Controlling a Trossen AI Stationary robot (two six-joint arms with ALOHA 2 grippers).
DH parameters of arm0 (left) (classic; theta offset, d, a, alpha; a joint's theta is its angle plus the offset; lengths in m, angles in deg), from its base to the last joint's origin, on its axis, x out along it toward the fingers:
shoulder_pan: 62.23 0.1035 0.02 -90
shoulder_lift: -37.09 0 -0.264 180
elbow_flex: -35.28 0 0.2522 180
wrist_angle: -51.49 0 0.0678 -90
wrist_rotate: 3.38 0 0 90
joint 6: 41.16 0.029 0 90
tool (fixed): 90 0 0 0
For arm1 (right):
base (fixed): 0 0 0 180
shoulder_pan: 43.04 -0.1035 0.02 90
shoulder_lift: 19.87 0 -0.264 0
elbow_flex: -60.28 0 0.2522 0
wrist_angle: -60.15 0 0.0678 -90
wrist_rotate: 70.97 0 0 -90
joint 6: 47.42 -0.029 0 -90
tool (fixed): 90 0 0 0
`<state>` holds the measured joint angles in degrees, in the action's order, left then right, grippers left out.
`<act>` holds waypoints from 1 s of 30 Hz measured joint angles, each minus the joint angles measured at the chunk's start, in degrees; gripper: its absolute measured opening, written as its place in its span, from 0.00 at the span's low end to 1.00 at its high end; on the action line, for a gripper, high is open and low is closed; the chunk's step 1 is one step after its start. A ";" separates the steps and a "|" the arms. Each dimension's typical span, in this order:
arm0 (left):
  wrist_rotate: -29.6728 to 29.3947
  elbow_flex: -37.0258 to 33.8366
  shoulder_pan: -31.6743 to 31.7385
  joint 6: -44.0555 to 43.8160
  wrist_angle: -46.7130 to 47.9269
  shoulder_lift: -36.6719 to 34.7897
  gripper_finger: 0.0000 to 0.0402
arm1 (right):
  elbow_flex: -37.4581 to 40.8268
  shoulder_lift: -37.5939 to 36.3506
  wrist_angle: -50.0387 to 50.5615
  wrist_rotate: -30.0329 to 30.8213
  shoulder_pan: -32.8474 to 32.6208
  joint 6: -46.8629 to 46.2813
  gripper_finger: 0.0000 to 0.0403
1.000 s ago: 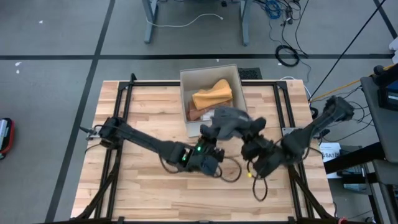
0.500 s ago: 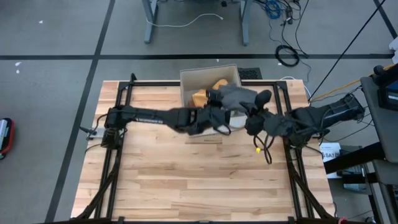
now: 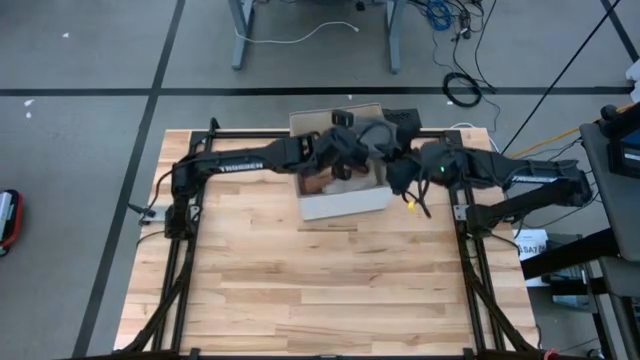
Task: Fold towel
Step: Put the folded gray towel into the laundry bin
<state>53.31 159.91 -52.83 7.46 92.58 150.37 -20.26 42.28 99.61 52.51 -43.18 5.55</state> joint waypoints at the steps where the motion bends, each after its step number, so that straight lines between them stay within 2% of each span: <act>1: 1.38 0.00 0.88 0.06 0.02 -0.01 0.03 | 0.00 0.00 -0.45 -2.06 1.49 0.50 0.02; 8: 8.87 0.00 6.62 1.47 0.56 -0.03 0.03 | 0.00 1.15 -2.57 -17.48 12.45 2.18 0.02; 13: 15.09 -0.02 10.53 1.45 2.82 -0.03 0.03 | 0.00 4.38 -3.93 -26.36 18.54 2.25 0.02; 18: 17.34 -0.07 13.32 1.41 8.80 -0.01 0.03 | 0.00 9.04 -5.04 -30.64 22.10 4.11 0.02; 24: 18.76 -0.07 15.40 1.21 20.33 0.02 0.03 | -0.02 14.14 -4.94 -35.67 25.22 4.37 0.02; 30: 19.61 -0.13 16.48 -0.29 25.12 0.13 0.06 | -0.13 18.02 -4.94 -36.44 27.72 5.55 0.03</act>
<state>72.93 159.78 -36.36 7.16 117.70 150.50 -20.39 60.29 94.67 16.07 -15.46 11.10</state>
